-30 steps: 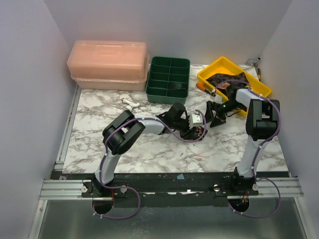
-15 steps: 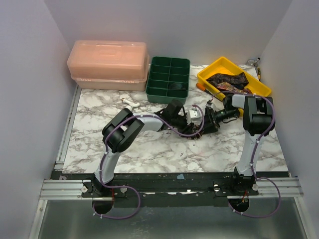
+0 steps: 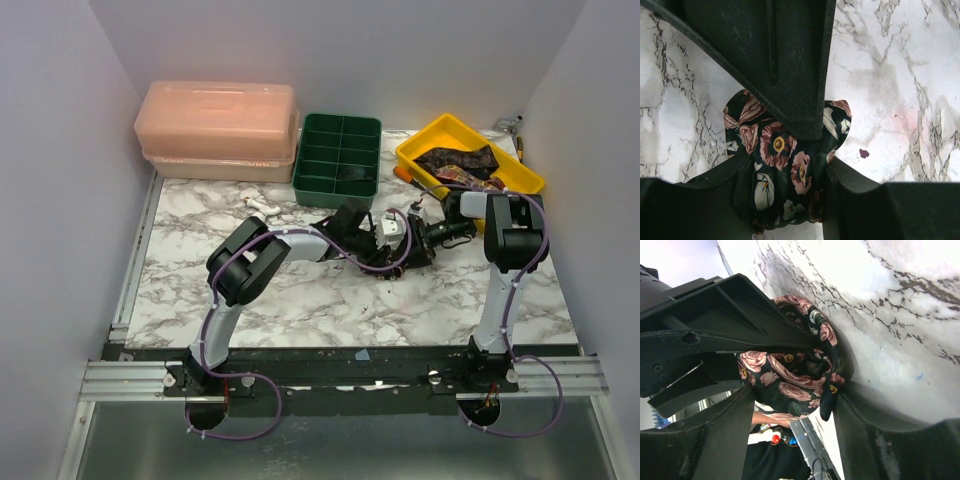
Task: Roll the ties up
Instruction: Pick up the tie at the center of the board.
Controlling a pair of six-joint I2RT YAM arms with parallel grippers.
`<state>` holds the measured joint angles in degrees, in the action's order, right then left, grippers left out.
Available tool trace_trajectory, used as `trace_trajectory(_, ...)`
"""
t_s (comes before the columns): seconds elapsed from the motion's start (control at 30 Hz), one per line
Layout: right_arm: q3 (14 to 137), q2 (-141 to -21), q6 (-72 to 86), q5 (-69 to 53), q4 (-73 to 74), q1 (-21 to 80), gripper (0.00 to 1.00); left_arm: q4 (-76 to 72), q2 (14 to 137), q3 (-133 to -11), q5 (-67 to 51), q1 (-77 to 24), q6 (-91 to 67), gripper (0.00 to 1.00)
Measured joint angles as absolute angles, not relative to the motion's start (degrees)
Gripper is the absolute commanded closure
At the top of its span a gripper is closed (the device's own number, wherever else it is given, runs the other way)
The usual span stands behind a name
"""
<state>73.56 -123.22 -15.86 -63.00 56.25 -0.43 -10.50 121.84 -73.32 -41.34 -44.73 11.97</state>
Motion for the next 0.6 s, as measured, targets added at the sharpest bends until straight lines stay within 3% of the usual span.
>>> trace_trajectory(0.07,73.3,-123.2,-15.6,-62.7,55.5,0.0,0.52,-10.2,122.1,-73.7,-41.4,-44.7,11.9,0.92)
trace_trajectory(0.2,73.2,-123.2,-15.5,-62.9,55.4,0.5,0.99,-10.0,122.2,-73.8,-41.5,-44.7,11.7,0.80)
trace_trajectory(0.3,73.6,-123.2,-15.7,-63.1,55.5,0.6,0.99,-10.1,122.2,-73.8,-41.6,-44.7,11.7,0.61)
trace_trajectory(0.6,74.0,-122.9,-16.1,-62.1,55.9,0.8,0.99,-17.9,119.6,-67.1,-41.5,-44.6,12.5,0.20)
